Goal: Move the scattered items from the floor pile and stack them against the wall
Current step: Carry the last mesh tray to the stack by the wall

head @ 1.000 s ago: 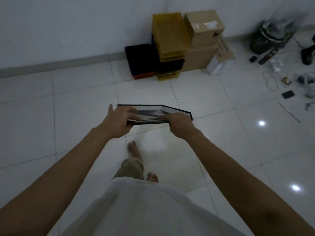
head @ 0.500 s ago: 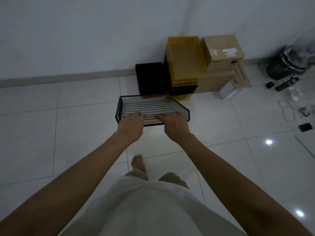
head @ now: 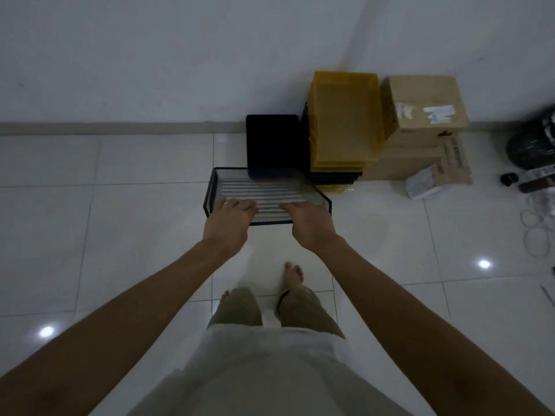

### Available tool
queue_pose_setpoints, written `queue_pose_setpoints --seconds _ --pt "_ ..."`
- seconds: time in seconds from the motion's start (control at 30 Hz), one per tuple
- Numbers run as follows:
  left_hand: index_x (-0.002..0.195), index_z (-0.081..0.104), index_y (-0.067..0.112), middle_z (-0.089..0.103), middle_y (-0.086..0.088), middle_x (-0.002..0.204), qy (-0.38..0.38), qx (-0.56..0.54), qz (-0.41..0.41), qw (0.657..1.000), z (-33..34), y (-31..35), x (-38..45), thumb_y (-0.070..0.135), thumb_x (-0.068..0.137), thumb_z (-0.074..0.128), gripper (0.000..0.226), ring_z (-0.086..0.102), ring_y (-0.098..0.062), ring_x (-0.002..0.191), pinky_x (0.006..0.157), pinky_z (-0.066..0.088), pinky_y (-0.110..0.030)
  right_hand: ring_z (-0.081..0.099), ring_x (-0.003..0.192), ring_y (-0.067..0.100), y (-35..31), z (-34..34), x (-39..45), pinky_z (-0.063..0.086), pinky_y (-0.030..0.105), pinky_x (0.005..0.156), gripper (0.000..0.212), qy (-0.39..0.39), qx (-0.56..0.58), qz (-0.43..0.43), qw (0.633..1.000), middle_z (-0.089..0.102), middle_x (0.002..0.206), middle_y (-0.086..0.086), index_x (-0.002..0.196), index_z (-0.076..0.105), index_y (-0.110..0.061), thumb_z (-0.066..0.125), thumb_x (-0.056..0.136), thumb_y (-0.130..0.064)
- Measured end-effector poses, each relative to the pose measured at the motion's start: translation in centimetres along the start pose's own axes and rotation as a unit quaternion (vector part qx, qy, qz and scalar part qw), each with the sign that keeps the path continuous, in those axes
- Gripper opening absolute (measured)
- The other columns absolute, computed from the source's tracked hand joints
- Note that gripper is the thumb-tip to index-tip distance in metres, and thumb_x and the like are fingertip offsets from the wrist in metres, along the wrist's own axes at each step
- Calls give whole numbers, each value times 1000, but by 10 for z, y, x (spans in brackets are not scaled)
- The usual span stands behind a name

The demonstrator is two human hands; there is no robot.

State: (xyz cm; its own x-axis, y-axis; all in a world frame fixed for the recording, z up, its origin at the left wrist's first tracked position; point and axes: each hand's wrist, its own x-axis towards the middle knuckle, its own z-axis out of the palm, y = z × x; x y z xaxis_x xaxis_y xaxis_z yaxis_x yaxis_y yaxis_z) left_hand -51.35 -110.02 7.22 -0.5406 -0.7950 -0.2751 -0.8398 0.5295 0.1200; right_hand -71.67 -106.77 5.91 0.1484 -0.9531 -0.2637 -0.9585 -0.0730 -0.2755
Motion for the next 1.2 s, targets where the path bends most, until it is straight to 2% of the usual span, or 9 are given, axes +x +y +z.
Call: queue_pose_setpoints --seconds 0.13,0.33,0.5,0.57,0.67,0.8,0.93,1.07,1.2 --pt "137 50 24 47 4 144 15 -17 -48 999 27 5 41 0 83 54 59 46 -25 126 114 22 -43 54 117 30 36 25 40 43 39 91 55 -3 -22 -1 1000 60 130 6 139 50 -21 49 87 -3" --pt "141 44 25 47 3 143 -3 0 -79 997 92 -3 101 4 87 51 58 44 -24 129 116 -1 -53 67 88 35 83 102 90 52 41 74 41 66 3 0 998 71 102 13 118 66 -10 56 78 -4" --pt "146 35 28 33 3 153 -10 26 -68 997 171 -29 166 8 90 51 61 32 -23 138 114 -5 -58 63 104 38 118 180 151 51 48 84 46 69 -15 13 997 66 117 19 121 65 -9 65 76 1" --pt "141 45 26 37 -1 151 23 32 -62 997 210 -41 192 6 85 58 60 34 -27 137 114 -2 -63 60 112 40 133 214 177 49 50 90 47 79 -25 18 996 63 123 20 122 64 -9 61 77 1" --pt "121 65 20 54 -7 137 89 42 -44 994 267 -56 233 -1 66 74 60 48 -33 126 111 6 -68 53 122 41 158 263 214 47 52 96 48 99 -22 20 995 58 131 19 123 62 -9 52 78 3" --pt "120 64 16 60 -7 126 182 52 -32 981 334 -77 286 -5 60 73 64 56 -33 115 111 6 -64 49 128 41 188 315 263 44 55 100 50 138 -39 23 989 55 137 18 129 59 -8 51 81 2" --pt "118 65 16 64 -5 115 222 22 -20 975 385 -81 323 -6 62 68 60 60 -32 103 110 21 -58 47 131 39 218 361 291 40 56 103 52 169 -41 25 984 55 138 16 131 58 -8 57 81 3" --pt "118 64 17 63 -3 116 275 1 -26 961 431 -93 346 -4 61 67 60 58 -29 106 110 23 -57 50 128 39 234 393 319 40 56 102 52 194 -58 9 979 57 135 16 130 57 -8 51 79 -2" --pt "120 62 19 59 -4 119 260 -46 -27 964 439 -98 364 -2 63 64 60 53 -28 111 112 15 -50 31 141 38 236 398 329 24 52 115 59 156 -47 61 985 39 151 16 145 41 -13 53 87 -4"
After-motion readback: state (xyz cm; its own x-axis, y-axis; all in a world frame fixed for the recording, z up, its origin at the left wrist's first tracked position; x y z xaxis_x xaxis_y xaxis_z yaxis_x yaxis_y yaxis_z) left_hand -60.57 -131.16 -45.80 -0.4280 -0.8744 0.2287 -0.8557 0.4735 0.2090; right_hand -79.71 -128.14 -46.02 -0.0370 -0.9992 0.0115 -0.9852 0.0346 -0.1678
